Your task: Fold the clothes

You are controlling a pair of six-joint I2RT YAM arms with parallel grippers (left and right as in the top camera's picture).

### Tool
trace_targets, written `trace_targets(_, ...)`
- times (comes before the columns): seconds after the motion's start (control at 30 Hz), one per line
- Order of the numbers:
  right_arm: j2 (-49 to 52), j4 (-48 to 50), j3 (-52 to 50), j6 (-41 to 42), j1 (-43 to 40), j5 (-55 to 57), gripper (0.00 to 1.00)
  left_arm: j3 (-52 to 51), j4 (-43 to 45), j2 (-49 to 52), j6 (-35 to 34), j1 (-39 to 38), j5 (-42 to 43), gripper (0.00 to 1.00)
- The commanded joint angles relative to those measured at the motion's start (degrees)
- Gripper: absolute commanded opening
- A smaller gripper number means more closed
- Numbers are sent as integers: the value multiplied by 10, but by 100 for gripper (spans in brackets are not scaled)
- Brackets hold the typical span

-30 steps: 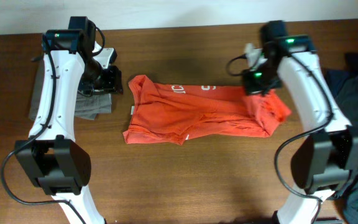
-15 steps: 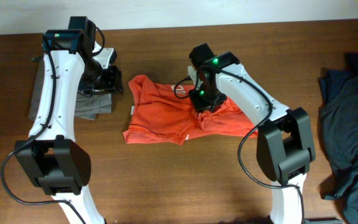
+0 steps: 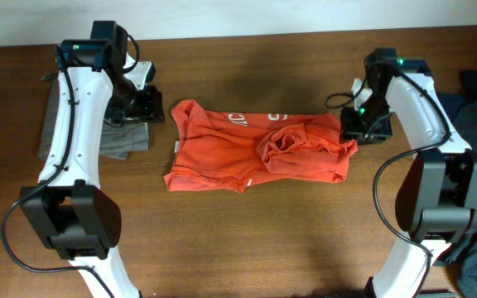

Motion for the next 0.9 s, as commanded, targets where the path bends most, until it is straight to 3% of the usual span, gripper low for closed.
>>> trace_targets(0.0, -13, 15, -47, -32, 9, -34, 48, -3, 7, -15, 3, -1, -2, 60)
trace_targets(0.07, -13, 41, -71, -27, 12, -34, 48, -3, 6, -15, 3, -1, -2, 60)
trace_targets(0.27, -13, 93, -97, -12, 11, -34, 19, -3, 6, -15, 3, -1, -2, 60)
trace_targets(0.37, -17, 93, -82, -14, 11, -33, 12, -3, 6, -15, 3, -1, -2, 60)
trace_targets(0.4, -22, 91, -77, -14, 10, -28, 15, -3, 6, -15, 3, -1, -2, 60)
trace_targets(0.5, -28, 87, -65, -14, 10, -7, 46, -3, 5, -15, 3, -1, -2, 60)
trace_targets(0.6, -28, 88, -65, -14, 10, -1, 50, -3, 6, -15, 3, -1, -2, 60)
trace_targets(0.67, -28, 96, -65, -14, 10, 12, 46, -3, 5, -15, 3, -1, -2, 60)
trace_targets(0.77, -28, 104, -65, -12, 11, 5, 19, -3, 4, -15, 3, -1, -2, 60)
trace_targets(0.87, -28, 93, -65, -12, 12, -6, 15, -3, 3, -15, 3, -1, -2, 60)
